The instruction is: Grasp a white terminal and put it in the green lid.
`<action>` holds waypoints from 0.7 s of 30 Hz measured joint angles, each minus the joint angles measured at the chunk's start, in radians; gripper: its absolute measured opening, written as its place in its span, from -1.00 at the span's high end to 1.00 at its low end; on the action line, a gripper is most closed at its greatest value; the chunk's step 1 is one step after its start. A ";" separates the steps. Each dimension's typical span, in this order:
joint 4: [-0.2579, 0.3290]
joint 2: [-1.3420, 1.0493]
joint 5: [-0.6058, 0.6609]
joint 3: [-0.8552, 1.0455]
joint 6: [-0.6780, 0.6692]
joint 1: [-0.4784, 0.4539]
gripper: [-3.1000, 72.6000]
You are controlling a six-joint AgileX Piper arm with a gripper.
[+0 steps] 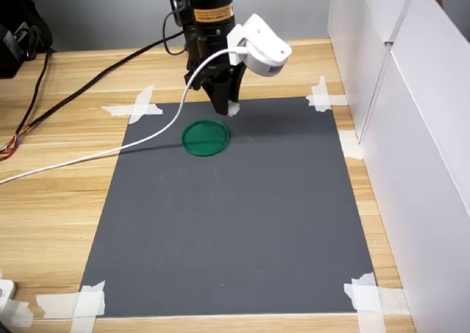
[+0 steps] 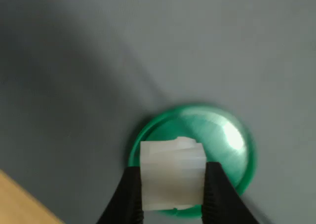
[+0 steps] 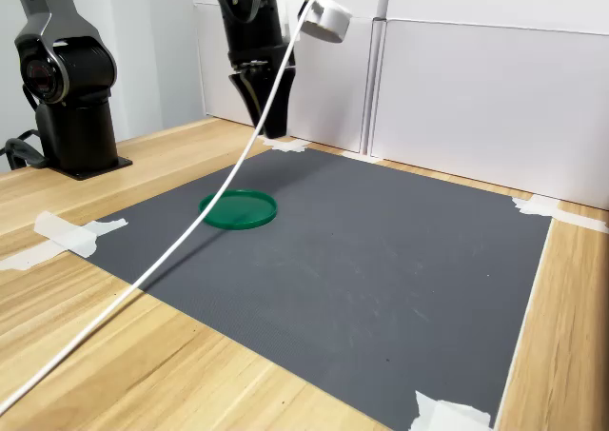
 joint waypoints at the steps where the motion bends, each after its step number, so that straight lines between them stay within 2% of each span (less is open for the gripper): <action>1: 0.000 -0.002 0.000 0.009 0.000 -0.021 0.21; 7: -0.004 -0.004 -0.001 0.028 -0.057 -0.137 0.21; 11: -0.004 -0.004 0.000 0.028 -0.099 -0.146 0.21; 21: -0.004 0.042 0.000 0.028 -0.104 -0.146 0.21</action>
